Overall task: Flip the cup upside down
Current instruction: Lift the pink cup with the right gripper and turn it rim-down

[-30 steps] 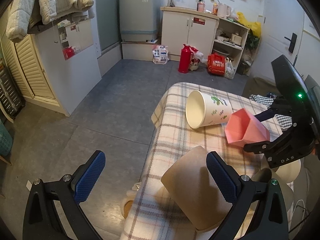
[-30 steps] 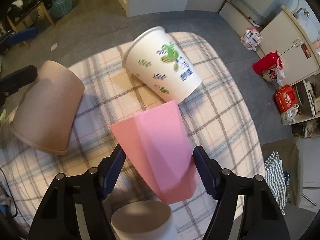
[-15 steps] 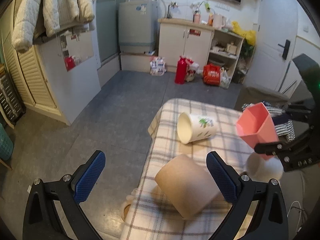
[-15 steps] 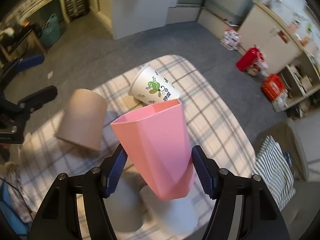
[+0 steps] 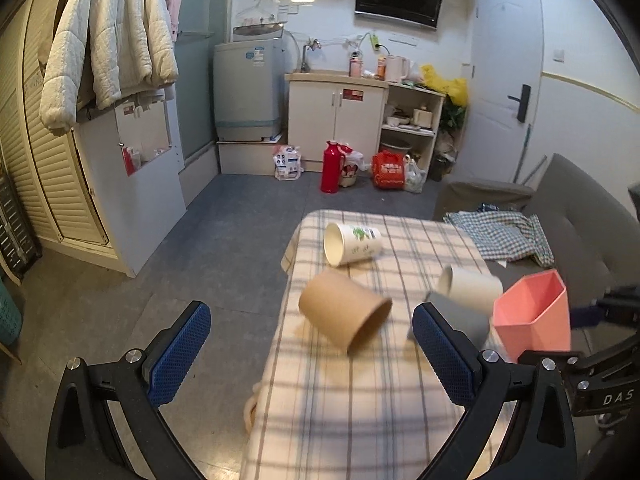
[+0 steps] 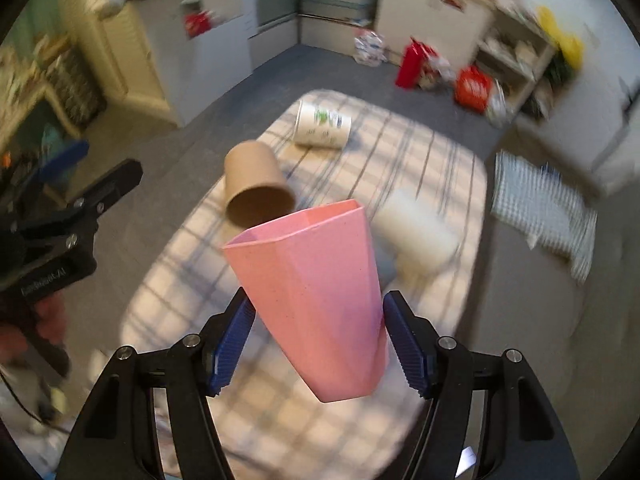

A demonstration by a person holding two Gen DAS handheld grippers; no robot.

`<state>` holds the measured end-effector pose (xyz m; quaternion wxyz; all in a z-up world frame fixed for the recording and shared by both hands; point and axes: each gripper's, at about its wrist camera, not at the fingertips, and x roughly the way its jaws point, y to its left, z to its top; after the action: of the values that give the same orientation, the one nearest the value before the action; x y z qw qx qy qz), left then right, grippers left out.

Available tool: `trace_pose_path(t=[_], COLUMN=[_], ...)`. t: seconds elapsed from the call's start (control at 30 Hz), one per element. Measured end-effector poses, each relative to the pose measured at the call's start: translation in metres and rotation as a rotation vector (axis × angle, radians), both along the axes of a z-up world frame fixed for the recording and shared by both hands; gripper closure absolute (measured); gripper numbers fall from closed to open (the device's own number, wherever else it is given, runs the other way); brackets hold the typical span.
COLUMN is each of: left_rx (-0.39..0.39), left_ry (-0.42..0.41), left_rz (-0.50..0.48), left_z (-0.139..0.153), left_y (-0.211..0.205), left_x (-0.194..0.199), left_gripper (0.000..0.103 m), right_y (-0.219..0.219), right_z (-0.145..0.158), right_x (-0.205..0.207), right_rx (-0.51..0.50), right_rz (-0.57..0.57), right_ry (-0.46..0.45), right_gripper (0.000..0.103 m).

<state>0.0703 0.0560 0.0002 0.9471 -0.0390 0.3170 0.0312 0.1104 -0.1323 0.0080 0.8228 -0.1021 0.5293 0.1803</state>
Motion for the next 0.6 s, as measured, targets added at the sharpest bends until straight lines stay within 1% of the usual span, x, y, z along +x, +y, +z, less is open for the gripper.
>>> trace_pose_path(t=[0.1, 0.2, 0.33, 0.47, 0.6], left_rx=[0.015, 0.019, 0.014, 0.019, 0.013], left_ry=[-0.003, 0.025, 0.062, 0.075, 0.095], left_rz=[-0.014, -0.021, -0.021, -0.027, -0.036], left_z=[-0.008, -0.023, -0.040, -0.049, -0.055], left_y=[-0.004, -0.005, -0.005, -0.008, -0.012], left_x=[-0.019, -0.032, -0.048, -0.053, -0.055], left_gripper=[0.000, 0.000, 0.000, 0.000, 0.000], right_y=[-0.001, 0.001, -0.001, -0.002, -0.009], right_z=[-0.025, -0.051, -0.083, -0.101, -0.107], right_x=[-0.024, -0.041, -0.053, -0.058, -0.056], right_rx=[0.041, 0.070, 0.101, 0.086, 0.091], right_rz=[-0.085, -0.144, -0.209, -0.235, -0.275], right_ry=[0.026, 0.073, 0.143, 0.154, 0.143], right_gripper=[0.037, 0.037, 0.037, 0.037, 0.037])
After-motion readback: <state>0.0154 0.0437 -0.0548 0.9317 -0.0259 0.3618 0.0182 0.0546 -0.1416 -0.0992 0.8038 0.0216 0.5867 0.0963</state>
